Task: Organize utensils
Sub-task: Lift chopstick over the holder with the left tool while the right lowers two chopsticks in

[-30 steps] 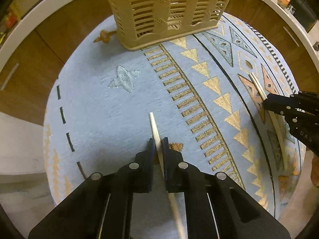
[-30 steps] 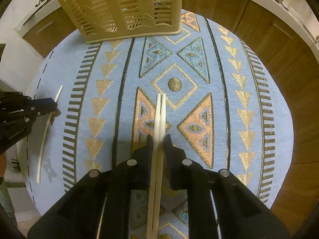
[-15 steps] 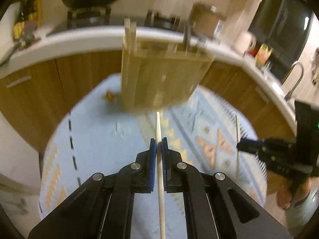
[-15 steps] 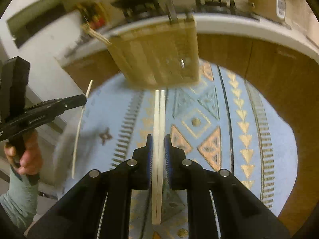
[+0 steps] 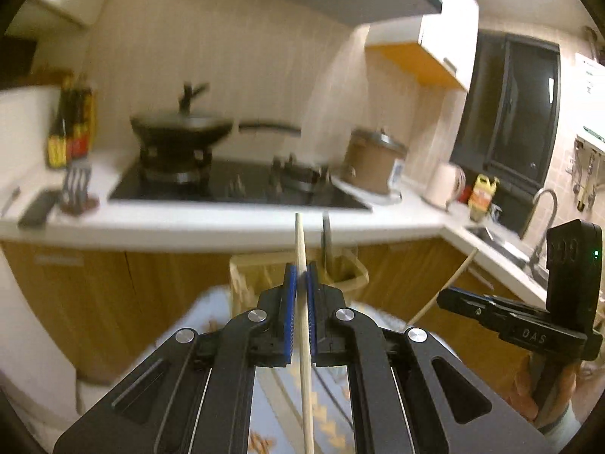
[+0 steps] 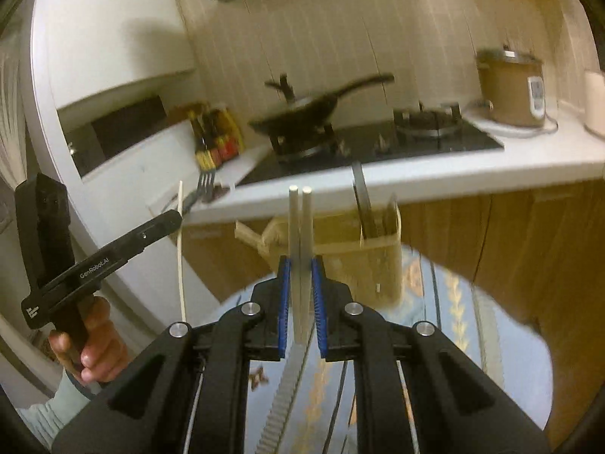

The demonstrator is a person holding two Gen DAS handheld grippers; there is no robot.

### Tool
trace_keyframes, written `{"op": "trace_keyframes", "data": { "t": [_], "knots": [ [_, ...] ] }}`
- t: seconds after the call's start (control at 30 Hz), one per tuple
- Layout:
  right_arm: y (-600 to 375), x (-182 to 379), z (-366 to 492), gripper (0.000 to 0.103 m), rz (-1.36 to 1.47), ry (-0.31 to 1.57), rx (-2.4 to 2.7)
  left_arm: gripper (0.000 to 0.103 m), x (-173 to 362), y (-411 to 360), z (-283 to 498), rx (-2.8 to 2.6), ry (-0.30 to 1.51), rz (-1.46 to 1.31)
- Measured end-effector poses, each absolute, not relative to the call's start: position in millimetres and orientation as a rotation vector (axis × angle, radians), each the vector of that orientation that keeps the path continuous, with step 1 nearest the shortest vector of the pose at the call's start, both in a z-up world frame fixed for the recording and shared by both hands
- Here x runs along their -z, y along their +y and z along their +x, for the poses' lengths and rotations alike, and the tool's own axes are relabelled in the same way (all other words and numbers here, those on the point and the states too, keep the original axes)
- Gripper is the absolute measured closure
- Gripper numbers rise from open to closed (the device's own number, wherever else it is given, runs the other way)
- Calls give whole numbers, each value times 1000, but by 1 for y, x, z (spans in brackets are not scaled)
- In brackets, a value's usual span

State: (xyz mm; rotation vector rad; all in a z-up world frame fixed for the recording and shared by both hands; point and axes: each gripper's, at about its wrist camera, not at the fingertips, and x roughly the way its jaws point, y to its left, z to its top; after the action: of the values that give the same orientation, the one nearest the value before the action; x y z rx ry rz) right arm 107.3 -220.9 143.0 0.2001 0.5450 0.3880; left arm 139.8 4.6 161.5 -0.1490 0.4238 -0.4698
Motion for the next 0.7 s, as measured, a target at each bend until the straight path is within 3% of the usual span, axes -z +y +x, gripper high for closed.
{"op": "trace_keyframes", "data": {
  "t": [0.37,0.7],
  "knots": [
    [-229,-197,149,93,163,485,-339,100,-216,-5,174,424,244,-157],
    [-230,-220,183,93,94,416,-270,100,-212,-11,224,336,154,-199]
  ]
}}
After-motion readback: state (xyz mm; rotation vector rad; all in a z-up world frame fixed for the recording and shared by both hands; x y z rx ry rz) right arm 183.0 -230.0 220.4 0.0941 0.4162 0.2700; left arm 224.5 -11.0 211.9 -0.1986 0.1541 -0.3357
